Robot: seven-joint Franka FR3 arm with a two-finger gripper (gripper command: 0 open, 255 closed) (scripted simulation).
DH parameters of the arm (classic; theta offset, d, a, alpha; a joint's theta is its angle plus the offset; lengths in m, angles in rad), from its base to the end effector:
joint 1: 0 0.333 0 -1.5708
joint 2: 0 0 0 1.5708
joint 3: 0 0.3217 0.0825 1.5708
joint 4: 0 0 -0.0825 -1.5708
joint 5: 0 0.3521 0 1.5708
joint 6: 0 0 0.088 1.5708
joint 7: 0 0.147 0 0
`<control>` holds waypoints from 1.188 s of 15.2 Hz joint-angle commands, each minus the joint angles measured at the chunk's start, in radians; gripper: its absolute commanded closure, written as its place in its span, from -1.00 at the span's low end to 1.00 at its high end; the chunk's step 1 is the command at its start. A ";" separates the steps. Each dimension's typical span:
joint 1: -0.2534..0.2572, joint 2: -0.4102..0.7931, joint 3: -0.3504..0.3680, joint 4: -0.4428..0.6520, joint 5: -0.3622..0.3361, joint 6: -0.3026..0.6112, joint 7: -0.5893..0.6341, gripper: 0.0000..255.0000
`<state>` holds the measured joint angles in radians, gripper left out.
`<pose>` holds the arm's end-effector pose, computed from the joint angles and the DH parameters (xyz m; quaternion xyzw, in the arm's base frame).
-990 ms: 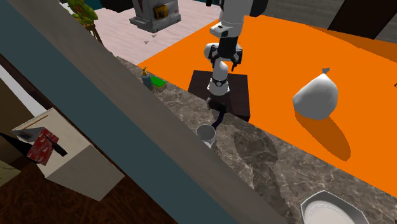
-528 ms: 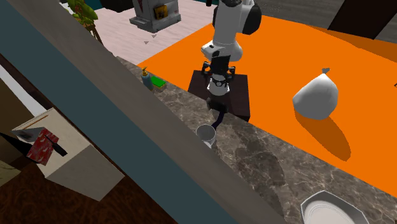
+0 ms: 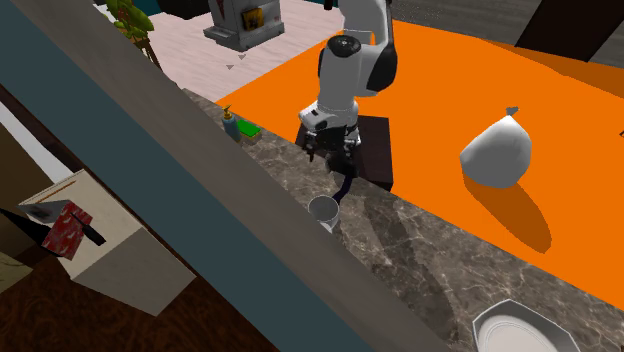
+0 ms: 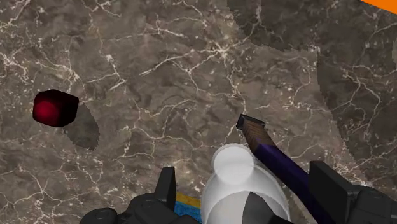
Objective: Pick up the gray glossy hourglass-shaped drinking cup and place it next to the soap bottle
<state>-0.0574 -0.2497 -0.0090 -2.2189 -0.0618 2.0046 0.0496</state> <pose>0.4488 -0.0360 0.4609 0.9984 -0.0453 0.0175 0.0273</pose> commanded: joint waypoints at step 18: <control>-0.029 0.438 -0.032 0.231 0.008 0.180 -0.036 -1.00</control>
<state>-0.0866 0.1857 -0.0407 -1.9863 -0.0540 2.1810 0.0137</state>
